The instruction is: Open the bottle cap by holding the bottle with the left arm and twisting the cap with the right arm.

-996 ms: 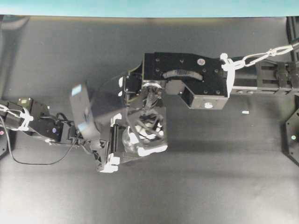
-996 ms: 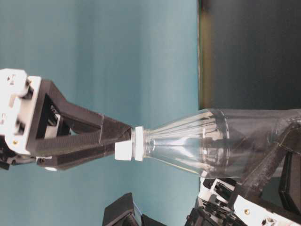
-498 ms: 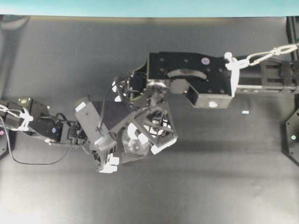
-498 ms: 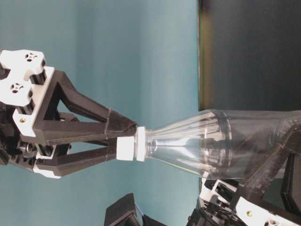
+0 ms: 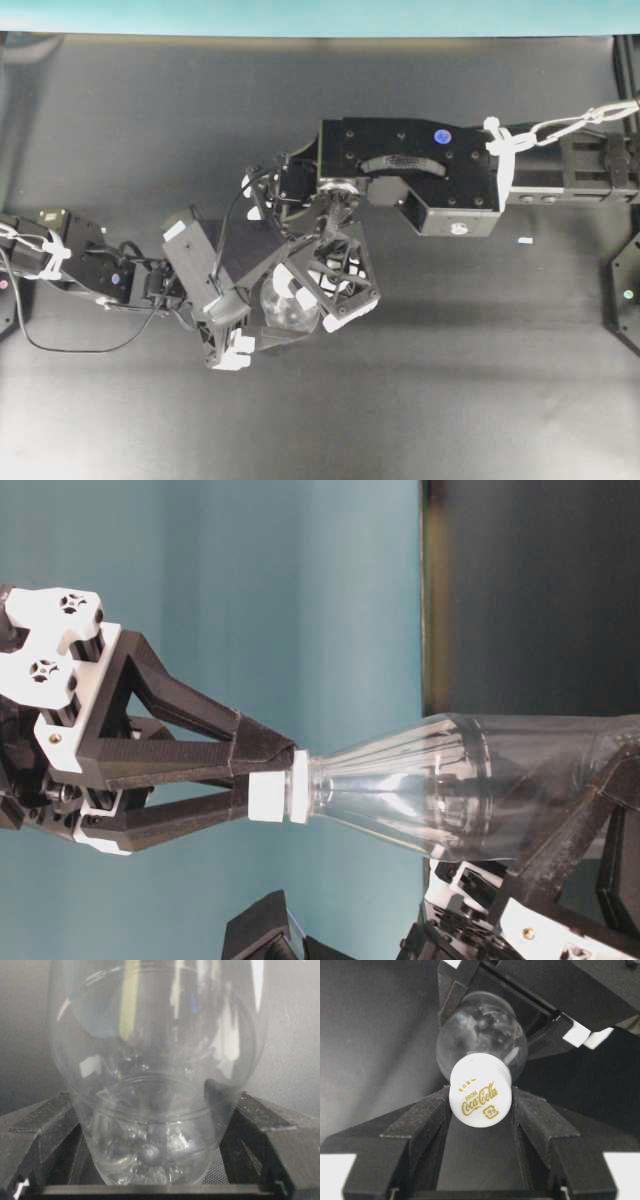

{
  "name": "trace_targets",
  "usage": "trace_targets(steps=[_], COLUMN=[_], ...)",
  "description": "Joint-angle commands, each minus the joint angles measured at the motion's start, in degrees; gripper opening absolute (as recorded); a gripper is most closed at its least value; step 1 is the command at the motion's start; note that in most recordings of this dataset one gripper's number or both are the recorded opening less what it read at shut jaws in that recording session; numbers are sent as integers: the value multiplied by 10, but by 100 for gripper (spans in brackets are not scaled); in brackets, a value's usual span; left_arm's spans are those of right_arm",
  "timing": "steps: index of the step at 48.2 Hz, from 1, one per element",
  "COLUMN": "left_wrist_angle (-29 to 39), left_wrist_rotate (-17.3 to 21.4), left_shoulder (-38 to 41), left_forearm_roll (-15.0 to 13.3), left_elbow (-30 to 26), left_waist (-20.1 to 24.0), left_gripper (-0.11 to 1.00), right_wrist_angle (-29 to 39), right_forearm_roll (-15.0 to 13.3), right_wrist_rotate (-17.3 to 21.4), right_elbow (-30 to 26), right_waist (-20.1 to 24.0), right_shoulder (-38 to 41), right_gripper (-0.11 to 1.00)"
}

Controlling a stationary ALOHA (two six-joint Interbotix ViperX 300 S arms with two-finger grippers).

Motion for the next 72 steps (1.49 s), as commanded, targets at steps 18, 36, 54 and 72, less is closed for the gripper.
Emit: trace_targets(steps=[18, 36, 54, 72], left_wrist_angle=[-2, -2, -2, -2], left_wrist_rotate=[-1, -2, -2, -2], left_shoulder=[0, 0, -1, 0], left_forearm_roll=[2, 2, 2, 2], left_elbow=[0, -1, 0, 0], left_waist=[-1, -1, -1, -1], left_gripper=[83, 83, 83, 83], right_wrist_angle=[-20, 22, 23, 14], right_forearm_roll=[-11, -9, -8, -10], right_wrist_rotate=[92, 407, 715, 766], right_elbow=[7, -33, -71, -47], right_waist=[14, 8, 4, 7], right_shoulder=[-23, -42, -13, 4], right_gripper=[80, 79, 79, 79])
